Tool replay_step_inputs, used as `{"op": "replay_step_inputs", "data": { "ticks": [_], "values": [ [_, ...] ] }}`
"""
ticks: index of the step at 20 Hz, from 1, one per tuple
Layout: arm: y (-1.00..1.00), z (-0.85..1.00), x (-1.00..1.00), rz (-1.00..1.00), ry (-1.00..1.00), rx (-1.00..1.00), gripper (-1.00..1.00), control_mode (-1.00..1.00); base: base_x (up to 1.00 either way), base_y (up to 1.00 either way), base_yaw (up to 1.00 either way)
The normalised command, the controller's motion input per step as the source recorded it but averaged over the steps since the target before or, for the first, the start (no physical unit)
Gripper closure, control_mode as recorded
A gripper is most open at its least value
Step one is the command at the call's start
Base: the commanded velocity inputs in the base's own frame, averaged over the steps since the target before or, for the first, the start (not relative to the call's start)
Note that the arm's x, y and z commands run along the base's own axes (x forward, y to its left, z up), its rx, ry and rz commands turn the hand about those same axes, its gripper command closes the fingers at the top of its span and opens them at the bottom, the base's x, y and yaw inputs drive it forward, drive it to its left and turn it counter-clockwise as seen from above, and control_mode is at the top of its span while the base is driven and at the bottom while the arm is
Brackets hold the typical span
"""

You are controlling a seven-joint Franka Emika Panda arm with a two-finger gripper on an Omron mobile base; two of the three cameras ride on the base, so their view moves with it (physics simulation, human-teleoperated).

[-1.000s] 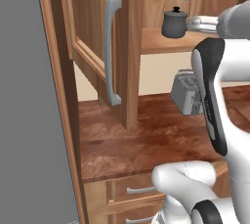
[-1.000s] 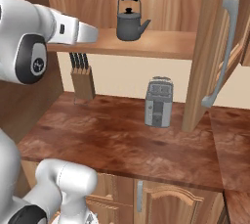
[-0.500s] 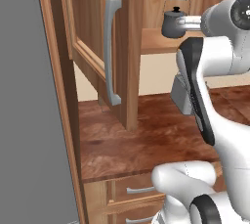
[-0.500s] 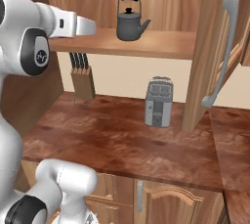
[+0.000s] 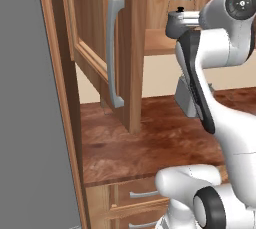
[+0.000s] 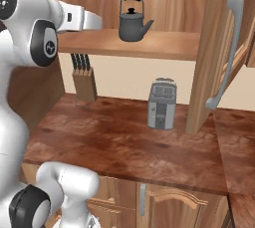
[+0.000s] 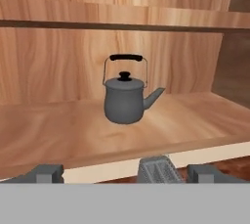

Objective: Open the cabinet, pick the kettle from the cabinet, and place it in the sink.

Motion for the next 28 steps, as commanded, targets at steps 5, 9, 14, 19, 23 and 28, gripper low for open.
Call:
{"op": "replay_step_inputs", "data": {
  "ticks": [5,9,14,19,23,28],
  "values": [
    [0.0,0.03,0.29,0.0,0.0,0.0,-1.0,-1.0,0.0,0.0,0.0],
    [-0.02,0.0,0.33,0.0,0.0,0.0,-1.0,-1.0,0.0,0.0,0.0],
    [0.0,0.0,0.33,0.0,0.0,0.0,-1.0,-1.0,0.0,0.0,0.0],
    [0.0,0.0,0.24,0.0,0.0,0.0,-1.0,-1.0,0.0,0.0,0.0],
    [0.0,0.0,0.27,0.0,0.0,0.0,-1.0,-1.0,0.0,0.0,0.0],
    [0.0,0.0,0.26,0.0,0.0,0.0,-1.0,-1.0,0.0,0.0,0.0]
  ]
}}
